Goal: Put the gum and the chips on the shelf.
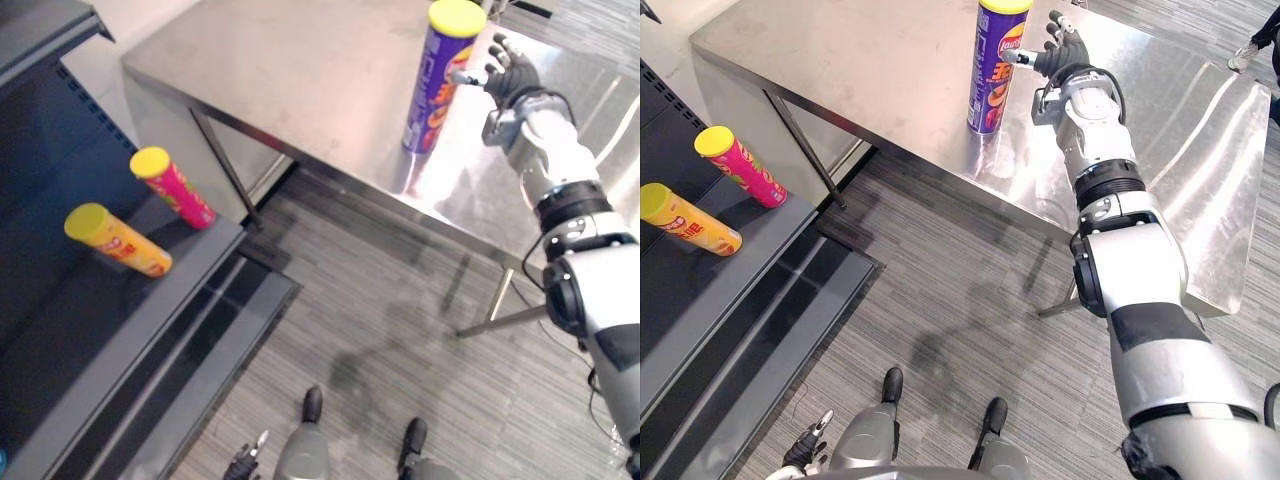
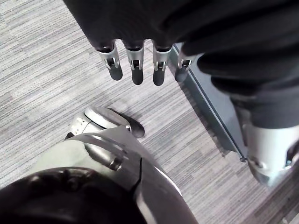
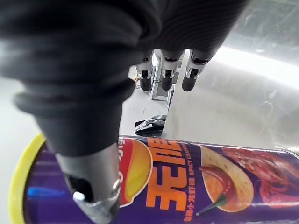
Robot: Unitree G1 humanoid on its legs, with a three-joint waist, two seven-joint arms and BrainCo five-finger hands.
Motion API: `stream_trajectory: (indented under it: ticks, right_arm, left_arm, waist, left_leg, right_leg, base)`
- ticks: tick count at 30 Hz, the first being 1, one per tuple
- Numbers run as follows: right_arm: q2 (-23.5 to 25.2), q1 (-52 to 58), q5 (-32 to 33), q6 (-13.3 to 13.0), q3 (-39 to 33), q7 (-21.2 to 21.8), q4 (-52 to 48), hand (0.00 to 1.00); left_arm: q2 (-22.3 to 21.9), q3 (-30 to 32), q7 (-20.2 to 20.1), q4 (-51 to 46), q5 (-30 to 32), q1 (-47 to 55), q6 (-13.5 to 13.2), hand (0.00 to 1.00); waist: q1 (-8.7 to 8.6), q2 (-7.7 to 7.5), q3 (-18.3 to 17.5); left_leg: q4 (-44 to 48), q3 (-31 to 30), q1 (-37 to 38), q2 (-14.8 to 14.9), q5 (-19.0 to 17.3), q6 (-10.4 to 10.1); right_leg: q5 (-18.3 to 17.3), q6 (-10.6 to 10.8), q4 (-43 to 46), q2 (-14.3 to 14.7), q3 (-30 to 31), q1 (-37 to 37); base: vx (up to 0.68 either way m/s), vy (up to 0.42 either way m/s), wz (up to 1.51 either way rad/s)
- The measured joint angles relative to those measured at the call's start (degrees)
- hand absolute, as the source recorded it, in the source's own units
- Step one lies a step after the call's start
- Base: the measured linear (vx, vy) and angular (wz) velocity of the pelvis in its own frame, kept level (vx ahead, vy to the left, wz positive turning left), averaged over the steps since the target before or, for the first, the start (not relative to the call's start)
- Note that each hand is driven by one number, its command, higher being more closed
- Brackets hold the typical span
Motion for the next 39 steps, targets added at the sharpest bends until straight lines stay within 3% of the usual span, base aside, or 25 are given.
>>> stream_trajectory:
  ticks: [13, 39]
  right_arm:
    - [0.00, -1.39, -2.38, 0.06, -0.30, -0.31, 2.35, 0.00]
    - [1.00, -6.29, -3.50, 0.20, 0.34, -0.55, 2.34, 0.00]
  left_arm:
    - [0.75, -1.48, 0.06, -0.07, -0.01, -0.77, -0.05, 0.00]
    - [1.14, -1.38, 0.95, -0.46, -0.08, -3.90, -0.06, 0.00]
  waist:
    - [0.08, -0.78, 1.49]
    - [0.85, -1.67, 5.73]
  left_leg:
    - [-3.35, -1.34, 0.02, 0.08, 2.82, -0.72]
    - [-2.62, -2.73, -3.96, 1.56, 3.37, -1.39]
  right_leg:
    - [-1.70, 0.32, -0.31, 0.23, -0.84, -0.35]
    - [-1.71, 0.31, -0.36, 1.71, -1.46, -3.28]
  base:
    - [-0.02, -0.012, 0.05]
    - [0.01, -0.001, 0.01]
